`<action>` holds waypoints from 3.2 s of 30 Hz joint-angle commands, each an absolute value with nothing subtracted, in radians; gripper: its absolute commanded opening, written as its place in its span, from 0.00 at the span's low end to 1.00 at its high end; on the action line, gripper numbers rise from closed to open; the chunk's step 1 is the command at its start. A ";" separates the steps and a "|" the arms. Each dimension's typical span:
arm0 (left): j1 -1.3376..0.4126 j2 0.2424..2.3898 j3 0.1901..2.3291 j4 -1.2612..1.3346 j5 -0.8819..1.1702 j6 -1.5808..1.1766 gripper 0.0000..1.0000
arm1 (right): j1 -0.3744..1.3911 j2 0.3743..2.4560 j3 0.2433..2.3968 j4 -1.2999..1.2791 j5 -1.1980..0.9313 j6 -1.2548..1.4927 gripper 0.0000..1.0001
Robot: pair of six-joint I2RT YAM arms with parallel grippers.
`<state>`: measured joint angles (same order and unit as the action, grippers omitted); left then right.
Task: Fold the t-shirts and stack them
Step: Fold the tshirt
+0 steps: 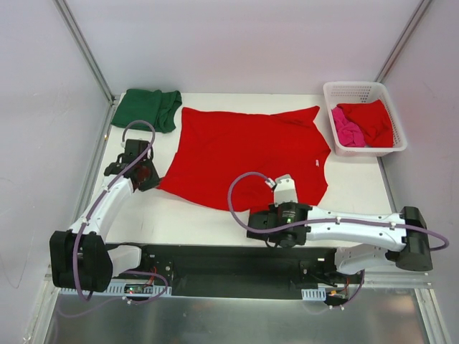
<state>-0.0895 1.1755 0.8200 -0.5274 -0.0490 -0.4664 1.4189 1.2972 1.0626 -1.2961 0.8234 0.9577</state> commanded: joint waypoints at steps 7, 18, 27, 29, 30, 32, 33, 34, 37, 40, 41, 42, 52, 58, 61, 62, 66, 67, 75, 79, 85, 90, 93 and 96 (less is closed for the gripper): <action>-0.041 1.157 0.885 -0.589 -0.037 -0.416 0.00 | 1.329 1.167 1.111 -1.554 0.871 1.028 0.01; -0.014 1.132 0.876 -0.629 -0.018 -0.388 0.00 | 1.148 1.071 1.161 -1.594 0.934 0.899 0.01; -0.006 1.124 0.880 -0.649 -0.034 -0.373 0.00 | 1.011 1.037 1.196 -1.583 0.960 0.769 0.01; -0.006 1.134 0.891 -0.649 -0.034 -0.373 0.00 | 0.973 1.032 1.201 -1.559 0.962 0.720 0.01; -0.006 1.144 0.902 -0.647 -0.034 -0.374 0.00 | 0.959 1.025 1.201 -1.546 0.960 0.698 0.01; -0.005 1.160 0.916 -0.647 -0.040 -0.377 0.00 | 0.916 1.019 1.200 -1.502 0.950 0.634 0.01; -0.006 1.179 0.931 -0.646 -0.043 -0.377 0.00 | 0.901 1.017 1.201 -1.484 0.945 0.612 0.01; -0.006 1.187 0.939 -0.646 -0.044 -0.377 0.00 | 0.866 1.016 1.200 -1.468 0.939 0.591 0.01; -0.005 1.222 0.976 -0.643 -0.066 -0.370 0.00 | 0.793 1.014 1.198 -1.402 0.910 0.497 0.01; -0.006 1.258 1.012 -0.638 -0.078 -0.365 0.00 | 0.730 1.019 1.203 -1.329 0.888 0.414 0.01; -0.006 1.267 1.022 -0.637 -0.078 -0.368 0.00 | 0.717 1.020 1.204 -1.313 0.882 0.399 0.01; -0.005 1.288 1.038 -0.631 -0.077 -0.368 0.00 | 0.704 1.023 1.210 -1.296 0.879 0.361 0.01; -0.006 1.453 1.155 -0.577 -0.060 -0.370 0.00 | 0.568 1.115 1.232 -1.063 0.793 0.158 0.01; -0.006 1.548 1.258 -0.557 -0.055 -0.357 0.00 | 0.520 1.195 1.224 -0.939 0.703 0.072 0.01; -0.006 1.597 1.307 -0.542 -0.045 -0.336 0.00 | 0.494 1.225 1.215 -0.875 0.623 0.031 0.01; -0.005 1.620 1.330 -0.537 -0.031 -0.331 0.00 | 0.488 1.236 1.223 -0.864 0.614 0.023 0.01; -0.006 1.672 1.380 -0.512 -0.003 -0.310 0.00 | 0.453 1.267 1.247 -0.827 0.592 0.000 0.01; -0.006 1.681 1.390 -0.509 -0.002 -0.305 0.00 | 0.445 1.275 1.253 -0.821 0.586 -0.021 0.01; -0.006 1.775 1.468 -0.488 0.075 -0.290 0.00 | 0.370 1.353 1.321 -0.787 0.552 -0.037 0.01; -0.015 1.807 1.497 -0.483 0.086 -0.279 0.00 | 0.354 1.407 1.367 -0.769 0.554 -0.054 0.01; -0.040 1.845 1.525 -0.479 0.087 -0.273 0.00 | 0.322 1.489 1.428 -0.733 0.519 -0.072 0.01; -0.060 1.881 1.543 -0.468 0.090 -0.267 0.00 | 0.292 1.568 1.511 -0.723 0.496 -0.094 0.01; -0.069 1.907 1.565 -0.465 0.098 -0.259 0.00 | 0.262 1.615 1.554 -0.716 0.474 -0.098 0.01; -0.078 1.927 1.588 -0.460 0.100 -0.252 0.00 | 0.241 1.660 1.588 -0.712 0.457 -0.107 0.01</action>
